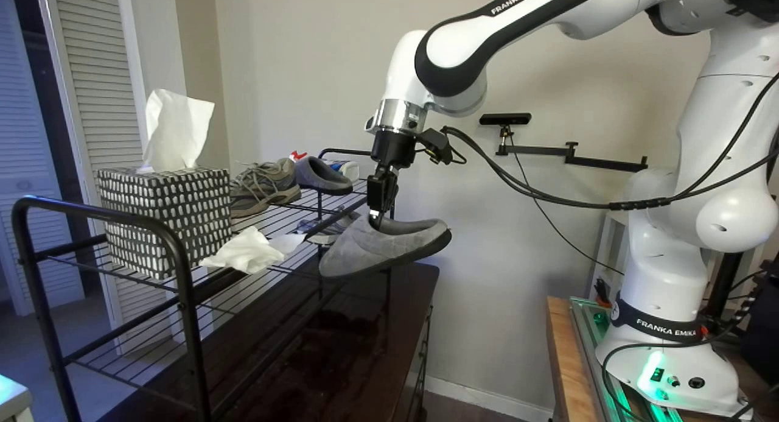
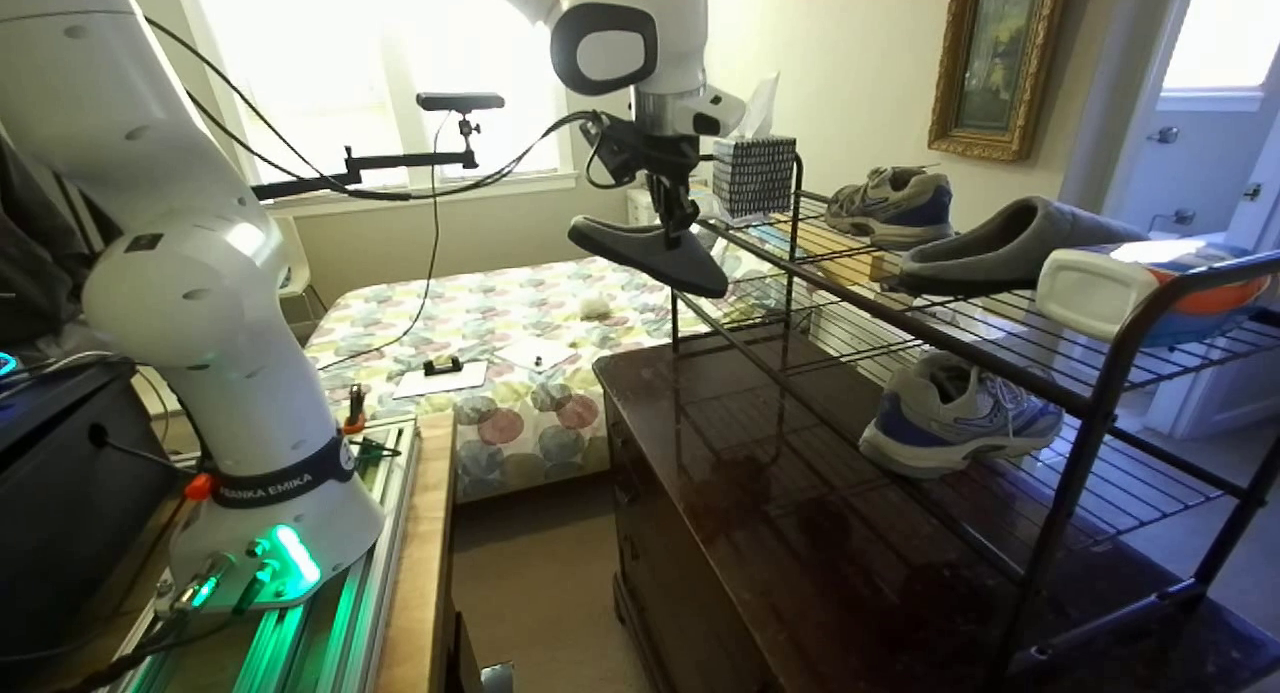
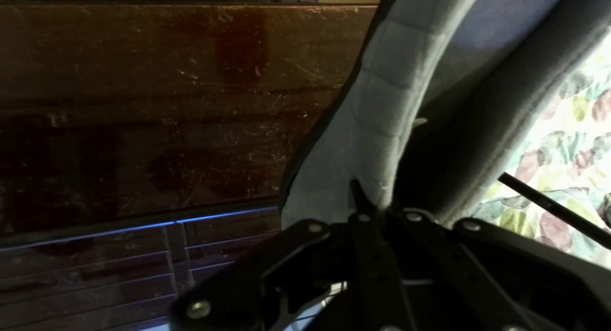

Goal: Remove the left grey house slipper from the topmost shelf and put it on the second shelf.

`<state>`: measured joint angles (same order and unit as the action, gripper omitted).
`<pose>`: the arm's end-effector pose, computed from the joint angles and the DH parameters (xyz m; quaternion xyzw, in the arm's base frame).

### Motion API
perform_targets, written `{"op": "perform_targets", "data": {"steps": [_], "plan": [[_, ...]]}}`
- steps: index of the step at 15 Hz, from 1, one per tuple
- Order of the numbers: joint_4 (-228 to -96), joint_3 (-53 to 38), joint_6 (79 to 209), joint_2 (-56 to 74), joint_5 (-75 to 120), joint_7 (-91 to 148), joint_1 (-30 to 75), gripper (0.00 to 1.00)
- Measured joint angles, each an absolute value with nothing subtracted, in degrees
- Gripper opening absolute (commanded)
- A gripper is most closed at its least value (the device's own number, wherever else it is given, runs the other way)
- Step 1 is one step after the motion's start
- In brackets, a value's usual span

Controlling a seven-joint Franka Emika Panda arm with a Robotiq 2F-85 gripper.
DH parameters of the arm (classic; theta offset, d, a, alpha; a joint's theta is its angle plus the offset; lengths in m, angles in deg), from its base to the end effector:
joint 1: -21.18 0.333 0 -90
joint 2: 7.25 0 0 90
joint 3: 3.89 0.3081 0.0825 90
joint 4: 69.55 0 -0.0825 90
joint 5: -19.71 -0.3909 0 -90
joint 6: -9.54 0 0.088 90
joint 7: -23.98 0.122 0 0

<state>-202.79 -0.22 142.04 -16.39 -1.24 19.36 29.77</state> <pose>0.4945 0.1188 0.3930 -0.9873 -0.0325 -0.0632 0.1422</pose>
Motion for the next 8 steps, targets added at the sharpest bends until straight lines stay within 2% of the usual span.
{"op": "perform_targets", "data": {"steps": [8], "plan": [[-214.6,-2.0,159.8,-16.5,-16.4,2.7,30.1,0.01]]}}
